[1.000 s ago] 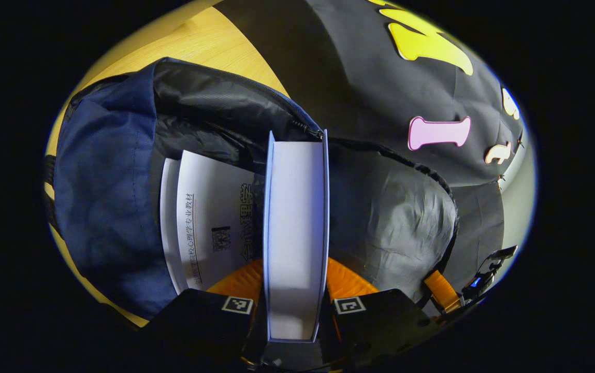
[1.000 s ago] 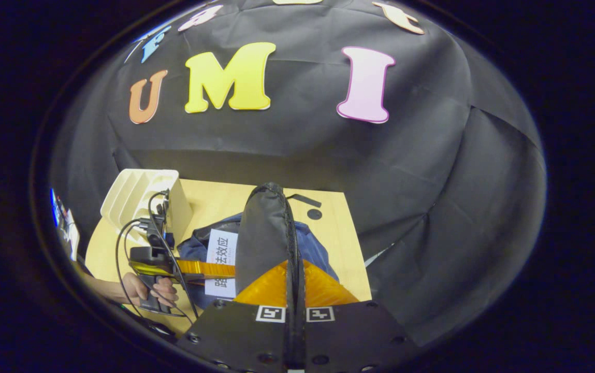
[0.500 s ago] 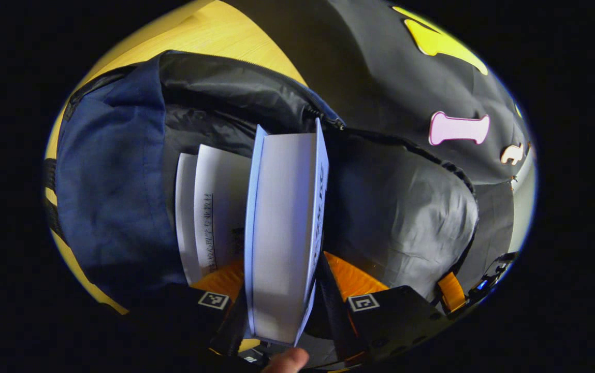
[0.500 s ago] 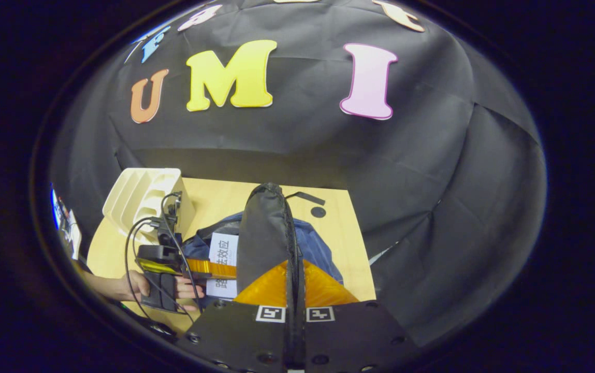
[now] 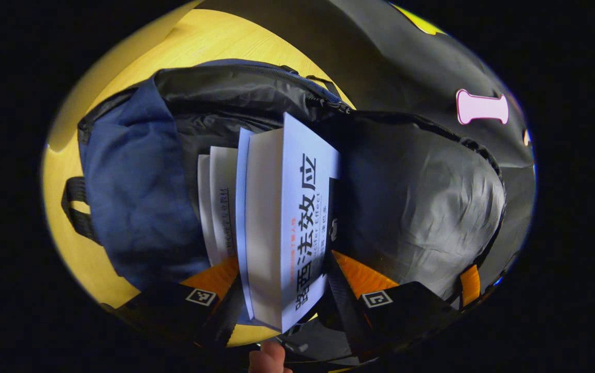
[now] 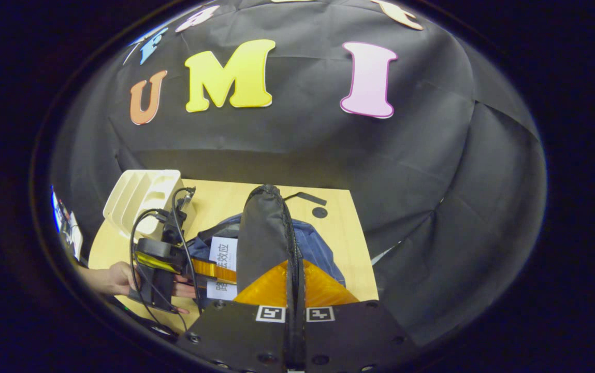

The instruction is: Open the schoolbag, grab two books from the bookshelf and put them into the schoolbag.

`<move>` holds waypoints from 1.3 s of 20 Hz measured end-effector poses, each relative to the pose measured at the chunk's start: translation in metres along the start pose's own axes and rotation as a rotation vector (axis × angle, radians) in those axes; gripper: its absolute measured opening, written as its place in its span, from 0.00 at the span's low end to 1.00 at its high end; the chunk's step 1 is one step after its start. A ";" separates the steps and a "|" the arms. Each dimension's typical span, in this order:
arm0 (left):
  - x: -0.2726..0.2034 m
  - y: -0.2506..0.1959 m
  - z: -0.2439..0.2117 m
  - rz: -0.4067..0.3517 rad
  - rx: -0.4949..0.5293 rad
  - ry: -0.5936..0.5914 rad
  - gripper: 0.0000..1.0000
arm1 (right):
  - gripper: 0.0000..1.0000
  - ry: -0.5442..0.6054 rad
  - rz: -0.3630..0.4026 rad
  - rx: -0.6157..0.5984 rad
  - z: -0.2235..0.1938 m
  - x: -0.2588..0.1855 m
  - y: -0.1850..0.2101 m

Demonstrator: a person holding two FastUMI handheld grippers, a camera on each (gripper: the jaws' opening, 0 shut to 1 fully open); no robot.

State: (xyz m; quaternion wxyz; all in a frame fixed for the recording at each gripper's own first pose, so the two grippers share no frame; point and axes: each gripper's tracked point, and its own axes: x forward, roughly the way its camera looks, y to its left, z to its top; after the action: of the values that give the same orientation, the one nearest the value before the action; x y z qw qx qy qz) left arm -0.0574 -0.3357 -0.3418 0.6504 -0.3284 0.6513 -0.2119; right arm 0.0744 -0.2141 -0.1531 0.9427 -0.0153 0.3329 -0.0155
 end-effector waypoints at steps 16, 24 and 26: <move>-0.151 0.053 0.005 0.419 0.408 -0.068 0.87 | 0.00 -0.022 0.079 0.037 -0.010 -0.002 0.059; -0.258 0.079 0.033 0.624 0.571 -0.315 0.86 | 0.02 -0.021 0.110 0.072 -0.023 -0.005 0.110; -0.286 0.077 0.042 0.641 0.598 -0.412 0.86 | 0.05 -0.014 0.124 0.070 -0.027 -0.006 0.126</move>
State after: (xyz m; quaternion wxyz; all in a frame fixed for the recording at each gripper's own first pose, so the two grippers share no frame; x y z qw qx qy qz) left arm -0.0453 -0.0747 -0.1963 0.8643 0.0548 0.4879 -0.1093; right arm 0.0548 -0.0886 -0.1753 0.9442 0.0382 0.3256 0.0312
